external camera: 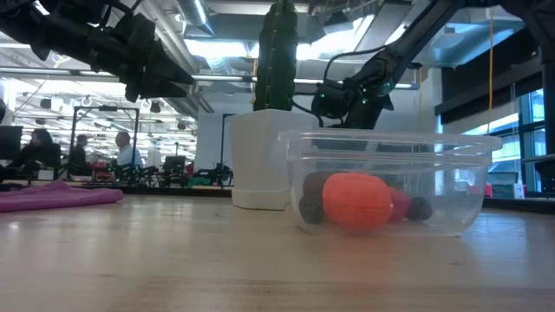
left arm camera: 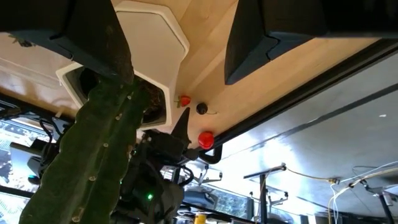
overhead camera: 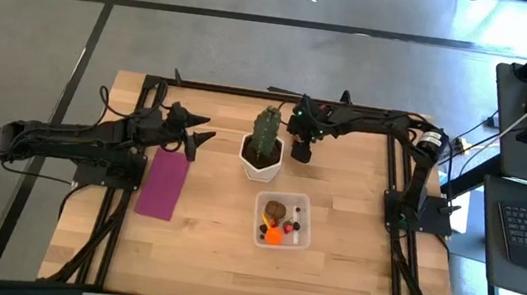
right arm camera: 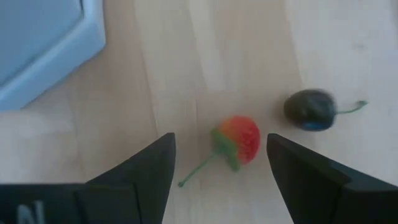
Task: Pick and placing Produce into tupperware
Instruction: Put the bottom strawberry into the transparent bin
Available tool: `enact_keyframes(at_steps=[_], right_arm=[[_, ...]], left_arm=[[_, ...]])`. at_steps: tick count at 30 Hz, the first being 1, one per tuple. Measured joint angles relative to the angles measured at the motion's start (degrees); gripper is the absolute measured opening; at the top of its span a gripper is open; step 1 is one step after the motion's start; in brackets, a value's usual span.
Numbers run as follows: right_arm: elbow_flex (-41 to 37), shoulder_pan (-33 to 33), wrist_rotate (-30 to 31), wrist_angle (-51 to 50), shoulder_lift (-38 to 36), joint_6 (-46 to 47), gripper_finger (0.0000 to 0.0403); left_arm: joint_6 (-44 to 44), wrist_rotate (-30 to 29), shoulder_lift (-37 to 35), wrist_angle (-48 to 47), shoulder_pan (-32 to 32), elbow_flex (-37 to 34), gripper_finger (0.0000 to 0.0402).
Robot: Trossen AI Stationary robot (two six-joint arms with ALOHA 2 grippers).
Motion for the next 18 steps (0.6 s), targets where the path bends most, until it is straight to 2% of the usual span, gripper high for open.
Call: enact_keyframes(at_steps=[8,18], right_arm=[[0.0,-0.1,-0.2,0.0,2.1,0.0,0.0220],[1.1,-0.4,4.7,0.4,2.3,-0.1,0.0121]], left_arm=[[0.0,0.0,0.0,0.0,0.0,0.0,0.0244],[0.0,0.0,0.0,0.0,0.0,0.0,0.0244]])
